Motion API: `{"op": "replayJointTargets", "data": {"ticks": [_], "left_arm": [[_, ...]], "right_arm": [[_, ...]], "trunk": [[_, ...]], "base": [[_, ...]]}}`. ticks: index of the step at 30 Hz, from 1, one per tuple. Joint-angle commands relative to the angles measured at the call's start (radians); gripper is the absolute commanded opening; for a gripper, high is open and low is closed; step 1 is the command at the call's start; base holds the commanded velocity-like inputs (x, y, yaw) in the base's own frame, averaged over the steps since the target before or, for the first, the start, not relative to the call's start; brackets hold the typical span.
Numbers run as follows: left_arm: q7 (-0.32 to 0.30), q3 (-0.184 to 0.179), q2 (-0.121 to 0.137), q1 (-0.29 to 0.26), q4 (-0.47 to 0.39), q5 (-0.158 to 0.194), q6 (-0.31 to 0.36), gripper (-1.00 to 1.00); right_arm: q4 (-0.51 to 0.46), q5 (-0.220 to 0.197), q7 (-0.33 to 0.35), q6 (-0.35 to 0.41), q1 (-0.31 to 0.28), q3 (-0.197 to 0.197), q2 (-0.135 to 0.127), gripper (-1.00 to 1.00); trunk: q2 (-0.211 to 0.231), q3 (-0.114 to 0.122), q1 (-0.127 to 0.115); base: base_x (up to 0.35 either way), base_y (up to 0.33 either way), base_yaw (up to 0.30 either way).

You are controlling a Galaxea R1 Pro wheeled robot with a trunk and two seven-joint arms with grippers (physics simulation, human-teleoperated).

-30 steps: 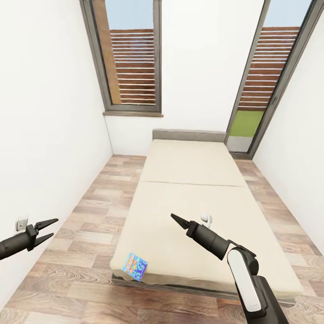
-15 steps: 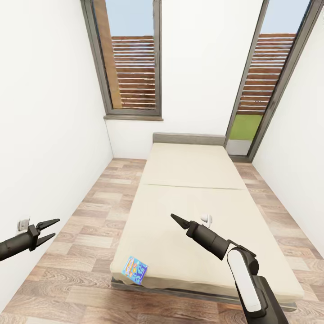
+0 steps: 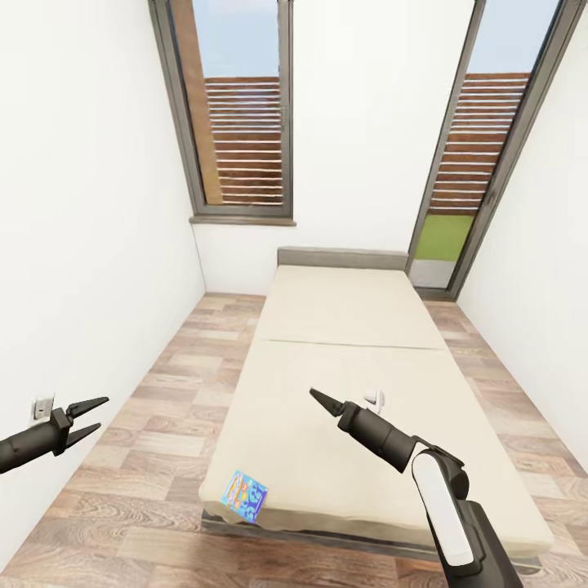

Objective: Put all the toys in the child's room - the three board games (two on the bed and one on the table), the two jigsaw puzzles on the table, and the tennis ball on the table - inside the toy box on the table in the child's room.

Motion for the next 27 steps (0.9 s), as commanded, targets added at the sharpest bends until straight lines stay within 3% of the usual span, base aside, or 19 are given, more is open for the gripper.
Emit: {"op": "replayJointTargets", "data": {"ticks": [1, 27], "left_arm": [[-0.002, 0.001, 0.0, -0.001, 0.001, 0.0, 0.005, 1.0], [-0.002, 0.001, 0.0, -0.001, 0.001, 0.0, 0.005, 1.0]], "right_arm": [[0.0, -0.004, 0.001, 0.006, -0.001, -0.002, 0.001, 1.0], [0.001, -0.004, 0.001, 0.005, -0.001, -0.002, 0.001, 1.0]], "trunk": [[-0.002, 0.0, 0.001], [-0.002, 0.043, 0.001]], "base": [[0.0, 0.0, 0.0], [0.0, 0.0, 0.0]]}}
